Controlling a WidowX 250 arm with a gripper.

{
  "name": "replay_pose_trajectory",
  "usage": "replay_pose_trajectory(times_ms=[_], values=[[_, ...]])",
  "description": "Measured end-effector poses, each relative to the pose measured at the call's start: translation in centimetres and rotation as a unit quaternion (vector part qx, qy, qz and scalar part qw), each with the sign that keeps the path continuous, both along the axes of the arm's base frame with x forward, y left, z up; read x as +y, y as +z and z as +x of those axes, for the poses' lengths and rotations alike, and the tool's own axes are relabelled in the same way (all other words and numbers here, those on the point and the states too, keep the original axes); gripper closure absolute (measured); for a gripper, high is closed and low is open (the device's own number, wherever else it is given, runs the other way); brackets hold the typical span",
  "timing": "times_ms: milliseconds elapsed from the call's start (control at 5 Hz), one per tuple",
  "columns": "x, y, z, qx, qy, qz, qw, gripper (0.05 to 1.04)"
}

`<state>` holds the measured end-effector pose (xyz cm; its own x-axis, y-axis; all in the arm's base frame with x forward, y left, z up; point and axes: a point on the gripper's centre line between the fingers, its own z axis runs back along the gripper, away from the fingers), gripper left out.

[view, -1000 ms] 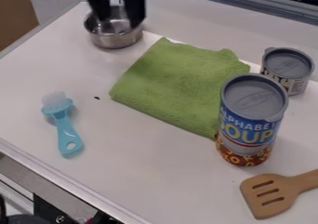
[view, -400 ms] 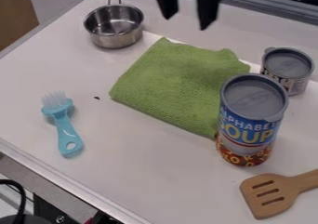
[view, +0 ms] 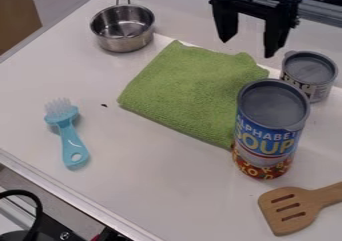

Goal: Move the can to the bottom of the table

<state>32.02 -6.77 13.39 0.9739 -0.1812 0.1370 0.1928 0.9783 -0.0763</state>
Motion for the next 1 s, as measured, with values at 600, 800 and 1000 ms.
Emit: replay_pose_trajectory(times_ms=[600, 800, 1000], values=[[-4.1, -1.3, -1.0, -0.016, -0.005, 0.019, 0.9997, 0.086], [-4.8, -1.7, -1.2, -0.018, -0.018, 0.022, 0.9994, 0.086], [-5.2, -1.8, -1.5, -0.013, -0.053, 0.013, 0.9985, 0.086]])
